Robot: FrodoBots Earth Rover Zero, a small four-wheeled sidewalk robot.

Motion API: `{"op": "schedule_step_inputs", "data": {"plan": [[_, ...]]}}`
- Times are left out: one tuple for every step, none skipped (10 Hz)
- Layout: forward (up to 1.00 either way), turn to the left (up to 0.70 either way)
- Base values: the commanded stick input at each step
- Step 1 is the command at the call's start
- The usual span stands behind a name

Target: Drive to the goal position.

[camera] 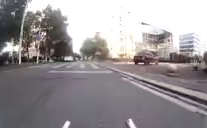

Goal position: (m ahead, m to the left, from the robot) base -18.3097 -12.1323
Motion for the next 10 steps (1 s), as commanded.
{"op": "schedule_step_inputs", "data": {"plan": [[0.7, -0.14], [0.7, -0.13], [0.7, -0.09], [0.7, -0.02], [0.7, 0.0], [0.7, 0.0], [0.7, 0.0], [0.7, 0.0], [0.7, 0.0], [0.7, 0.0]]}}
